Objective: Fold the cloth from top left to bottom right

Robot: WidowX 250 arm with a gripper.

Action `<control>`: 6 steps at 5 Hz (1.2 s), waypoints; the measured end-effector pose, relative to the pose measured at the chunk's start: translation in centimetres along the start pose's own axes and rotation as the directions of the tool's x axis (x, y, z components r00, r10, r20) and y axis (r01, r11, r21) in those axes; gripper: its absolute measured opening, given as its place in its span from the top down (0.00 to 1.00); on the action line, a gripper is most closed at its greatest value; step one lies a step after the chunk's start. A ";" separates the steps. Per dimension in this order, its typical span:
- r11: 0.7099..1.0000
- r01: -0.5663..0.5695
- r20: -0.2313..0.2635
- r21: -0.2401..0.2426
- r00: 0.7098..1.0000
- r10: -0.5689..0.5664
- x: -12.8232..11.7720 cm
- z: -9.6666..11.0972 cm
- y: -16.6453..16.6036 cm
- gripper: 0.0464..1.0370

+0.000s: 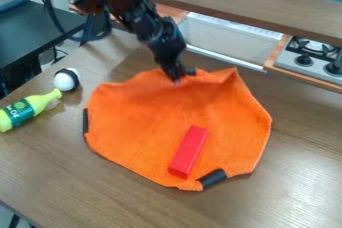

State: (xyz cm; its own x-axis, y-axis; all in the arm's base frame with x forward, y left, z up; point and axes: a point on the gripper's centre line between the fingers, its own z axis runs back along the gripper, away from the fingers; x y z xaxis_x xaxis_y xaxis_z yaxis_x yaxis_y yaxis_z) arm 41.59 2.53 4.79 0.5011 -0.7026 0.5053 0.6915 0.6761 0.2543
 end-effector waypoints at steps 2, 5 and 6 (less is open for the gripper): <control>0.994 0.091 0.034 -0.054 0.995 -0.089 -0.5 2.4 -5.3 0.99; 0.979 0.168 0.079 -0.112 0.984 -0.160 -0.6 4.0 -11.0 0.99; 0.977 0.178 0.088 -0.121 0.982 -0.168 -0.5 4.2 -12.5 0.99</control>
State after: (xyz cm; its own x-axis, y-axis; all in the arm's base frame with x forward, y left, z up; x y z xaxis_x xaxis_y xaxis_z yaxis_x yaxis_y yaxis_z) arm 30.50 -4.68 4.80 0.3303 -0.7839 0.5257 0.8273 0.5086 0.2387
